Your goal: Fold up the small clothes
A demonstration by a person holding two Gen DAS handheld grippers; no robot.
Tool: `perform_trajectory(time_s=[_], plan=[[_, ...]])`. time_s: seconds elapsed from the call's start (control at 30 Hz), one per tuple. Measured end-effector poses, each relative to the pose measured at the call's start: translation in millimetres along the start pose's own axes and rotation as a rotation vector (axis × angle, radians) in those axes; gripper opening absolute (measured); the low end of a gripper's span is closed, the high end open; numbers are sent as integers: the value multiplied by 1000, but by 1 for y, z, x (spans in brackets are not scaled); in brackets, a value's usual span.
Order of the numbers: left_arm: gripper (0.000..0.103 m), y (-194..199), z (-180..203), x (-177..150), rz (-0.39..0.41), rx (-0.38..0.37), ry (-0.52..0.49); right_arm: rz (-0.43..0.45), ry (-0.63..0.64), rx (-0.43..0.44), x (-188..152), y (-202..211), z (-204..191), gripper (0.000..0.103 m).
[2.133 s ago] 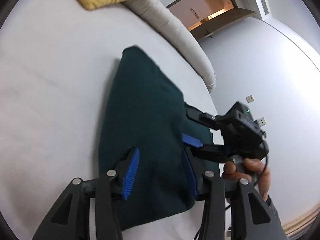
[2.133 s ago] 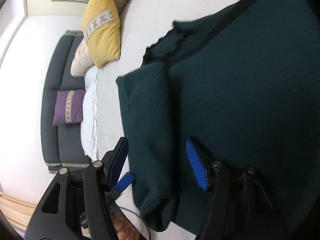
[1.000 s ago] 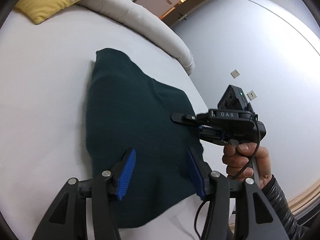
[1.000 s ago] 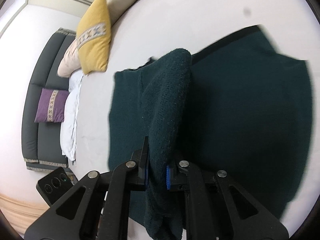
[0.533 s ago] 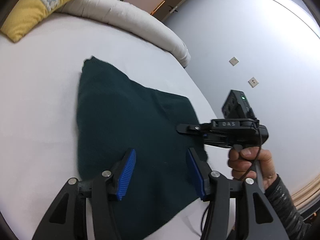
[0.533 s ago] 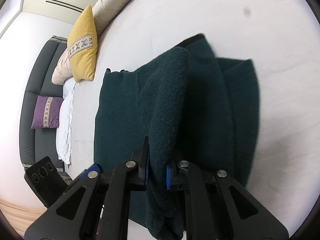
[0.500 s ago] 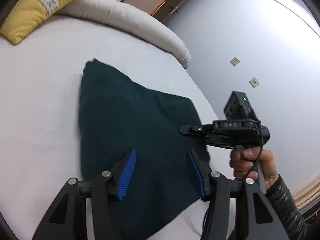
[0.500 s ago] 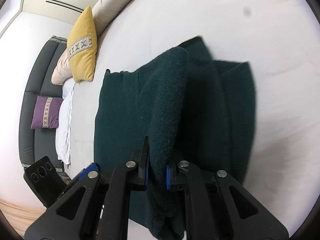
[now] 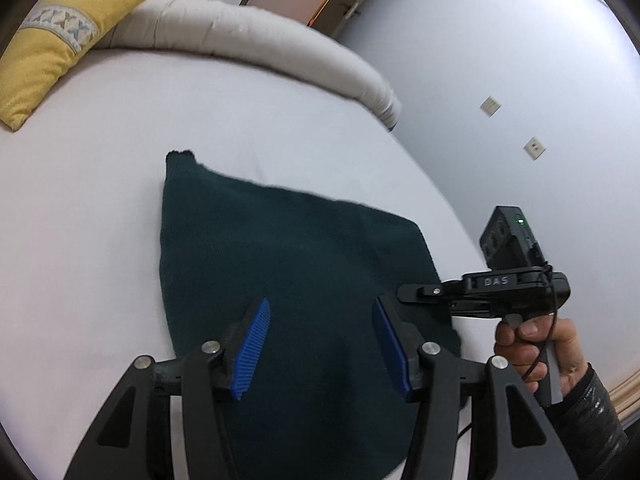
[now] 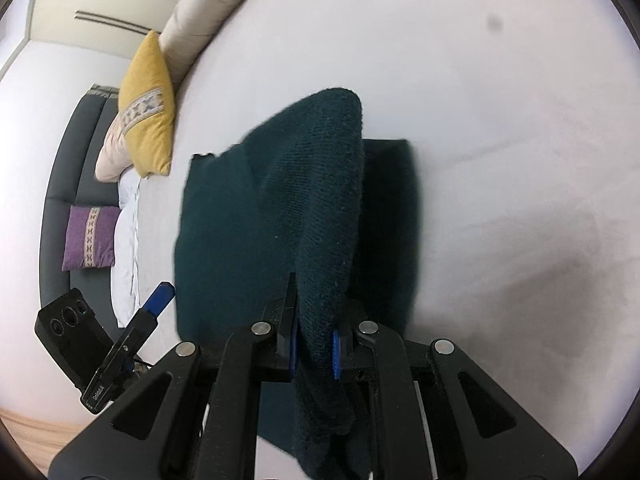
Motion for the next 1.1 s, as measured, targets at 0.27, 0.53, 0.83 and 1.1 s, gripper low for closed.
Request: perform_trajectory(time_s=[0.27,0.53,0.83,1.1], plan=[[55,-24,-6,-5,-31,16,12,61,-50,117,0,-11,26,12],[55,-23,-7,-7,-26,13,7,252,57,15,-35,46,-25,27],[53,0,-7,-30,1,38,-32,34,84,88,-113,-25,-6,4],[52,1,0,-54,52,73,-82,98,14,106,-91,-10,28,0]])
Point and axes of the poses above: each gripper's, at about its wrist camera, not at the fingertips, and y roughly against the way its jaws point, z to its right, x to its top, the point moved 1 cm from there along -y, roughly the way its jaws point, and after that the axes turned 11 degrees about x, right-handed, at the moved point
